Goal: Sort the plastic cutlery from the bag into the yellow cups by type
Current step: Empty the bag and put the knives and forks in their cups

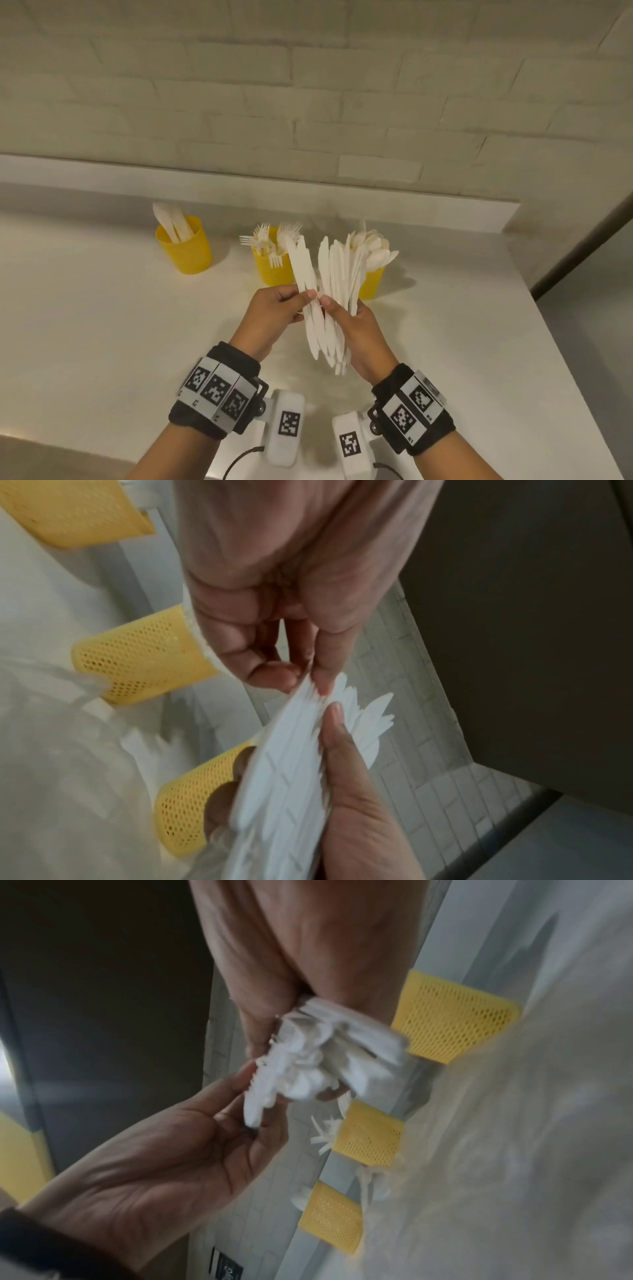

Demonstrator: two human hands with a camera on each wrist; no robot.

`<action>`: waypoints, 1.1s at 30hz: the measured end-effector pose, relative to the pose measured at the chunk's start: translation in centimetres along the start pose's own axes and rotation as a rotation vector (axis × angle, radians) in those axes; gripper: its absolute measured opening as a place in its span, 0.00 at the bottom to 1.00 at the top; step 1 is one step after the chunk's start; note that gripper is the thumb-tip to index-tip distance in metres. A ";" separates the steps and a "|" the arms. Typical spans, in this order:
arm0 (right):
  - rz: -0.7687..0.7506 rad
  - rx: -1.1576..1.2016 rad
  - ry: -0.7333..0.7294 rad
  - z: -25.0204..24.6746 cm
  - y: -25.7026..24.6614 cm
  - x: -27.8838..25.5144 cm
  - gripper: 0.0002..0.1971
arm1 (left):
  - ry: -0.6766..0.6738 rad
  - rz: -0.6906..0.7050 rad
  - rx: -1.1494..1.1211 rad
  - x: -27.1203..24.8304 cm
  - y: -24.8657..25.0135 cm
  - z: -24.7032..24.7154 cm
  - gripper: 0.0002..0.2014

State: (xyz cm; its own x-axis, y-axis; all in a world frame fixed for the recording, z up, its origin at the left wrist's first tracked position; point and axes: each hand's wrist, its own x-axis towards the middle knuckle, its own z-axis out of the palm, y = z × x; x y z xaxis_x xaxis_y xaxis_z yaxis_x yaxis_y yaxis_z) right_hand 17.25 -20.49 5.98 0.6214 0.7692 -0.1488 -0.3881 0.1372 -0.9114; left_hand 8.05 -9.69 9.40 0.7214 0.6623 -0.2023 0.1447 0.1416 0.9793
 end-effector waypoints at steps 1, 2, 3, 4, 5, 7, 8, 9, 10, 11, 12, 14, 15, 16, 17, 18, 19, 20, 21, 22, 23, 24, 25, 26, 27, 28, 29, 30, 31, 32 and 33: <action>-0.002 0.002 0.015 0.4 0.3 0.2 0.15 | 0.024 -0.004 -0.028 0.0 0.0 -0.6 0.06; -0.007 -0.010 0.028 1.0 0.5 0.4 0.13 | 0.050 -0.004 -0.043 0.1 0.1 -1.2 0.06; -0.010 -0.029 0.042 1.6 0.8 0.7 0.11 | 0.077 0.001 -0.040 0.4 0.2 -1.8 0.05; -0.011 -0.046 0.053 2.2 1.0 1.0 0.08 | 0.102 0.014 -0.035 0.7 0.4 -2.6 0.05; -0.012 -0.056 0.061 2.9 1.2 1.4 0.06 | 0.122 0.028 -0.033 1.0 0.6 -3.5 0.05; -0.021 -0.066 0.072 4.3 1.6 2.4 0.04 | 0.151 0.055 -0.039 1.7 1.3 -5.8 0.06; -0.028 -0.062 0.084 5.1 1.7 3.0 0.04 | 0.168 0.072 -0.052 2.1 1.9 -7.3 0.06; -0.038 -0.059 0.101 6.0 1.7 3.6 0.04 | 0.199 0.097 -0.063 2.7 2.6 -9.2 0.06; -0.053 -0.065 0.124 6.8 1.8 4.3 0.04 | 0.244 0.132 -0.060 3.4 3.4 -11.3 0.06; -0.069 -0.077 0.148 7.7 1.9 4.9 0.04 | 0.297 0.173 -0.033 4.3 4.2 -13.6 0.06; -0.087 -0.088 0.167 8.7 2.1 5.6 0.05 | 0.350 0.216 0.011 5.3 5.1 -16.1 0.07; -0.118 -0.102 0.188 10.4 2.3 6.6 0.05 | 0.440 0.267 0.116 7.7 6.1 -20.2 0.06; -0.129 -0.107 0.191 11.4 2.5 7.3 0.05 | 0.466 0.282 0.167 9.2 6.4 -22.0 0.05; -0.136 -0.110 0.194 12.3 2.7 7.8 0.06 | 0.478 0.289 0.209 10.7 6.5 -23.4 0.05; -0.141 -0.111 0.199 13.2 2.9 8.4 0.07 | 0.479 0.284 0.247 12.3 6.3 -24.4 0.06; -0.144 -0.108 0.207 14.1 3.1 8.9 0.07 | 0.470 0.273 0.283 13.7 6.1 -25.1 0.07; -0.145 -0.099 0.218 14.8 3.4 9.4 0.08 | 0.453 0.256 0.319 15.0 5.7 -25.4 0.09; -0.149 -0.088 0.230 15.4 3.6 9.8 0.09 | 0.429 0.242 0.366 16.1 5.2 -25.6 0.10; -0.152 -0.080 0.244 15.9 3.8 10.2 0.09 | 0.396 0.229 0.420 17.0 4.7 -25.7 0.11; -0.151 -0.075 0.258 16.4 4.0 10.5 0.09 | 0.352 0.204 0.486 17.6 4.1 -25.7 0.10; -0.148 -0.071 0.269 16.7 4.2 10.7 0.09 | 0.303 0.167 0.552 18.1 3.7 -25.8 0.10; -0.145 -0.067 0.276 17.0 4.3 10.8 0.09 | 0.266 0.129 0.610 18.3 3.4 -26.0 0.13; -0.138 -0.063 0.276 17.3 4.3 10.9 0.08 | 0.245 0.090 0.645 18.5 3.2 -26.4 0.18; -0.129 -0.060 0.272 17.5 4.2 11.0 0.07 | 0.243 0.080 0.649 18.5 3.1 -26.8 0.24; -0.116 -0.055 0.263 17.6 4.1 11.1 0.06 | 0.263 0.091 0.645 18.3 3.1 -27.2 0.28; -0.099 -0.046 0.252 17.8 4.0 11.2 0.06 | 0.298 0.139 0.647 17.8 3.2 -27.3 0.29; -0.077 -0.036 0.239 17.9 4.0 11.3 0.06 | 0.343 0.210 0.662 17.0 3.5 -27.2 0.27; -0.054 -0.022 0.222 18.0 4.0 11.4 0.07 | 0.369 0.290 0.662 15.9 3.7 -26.7 0.23; -0.032 -0.011 0.200 18.2 4.0 11.6 0.07 | 0.350 0.341 0.630 14.8 4.0 -26.0 0.17; -0.017 -0.005 0.176 18.3 4.0 11.7 0.08 | 0.283 0.341 0.569 13.7 4.3 -24.9 0.10; -0.007 -0.005 0.151 18.3 4.1 11.8 0.09 | 0.177 0.291 0.504 12.6 4.4 -23.8 0.04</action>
State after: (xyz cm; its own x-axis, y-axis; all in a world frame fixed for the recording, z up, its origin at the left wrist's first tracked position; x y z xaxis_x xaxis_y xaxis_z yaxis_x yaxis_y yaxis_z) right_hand 10.47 0.57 7.51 0.7199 0.6653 -0.1979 -0.3797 0.1387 -0.9146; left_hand 1.71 16.79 10.99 0.6624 0.7397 0.1184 0.2922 -0.4006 0.8684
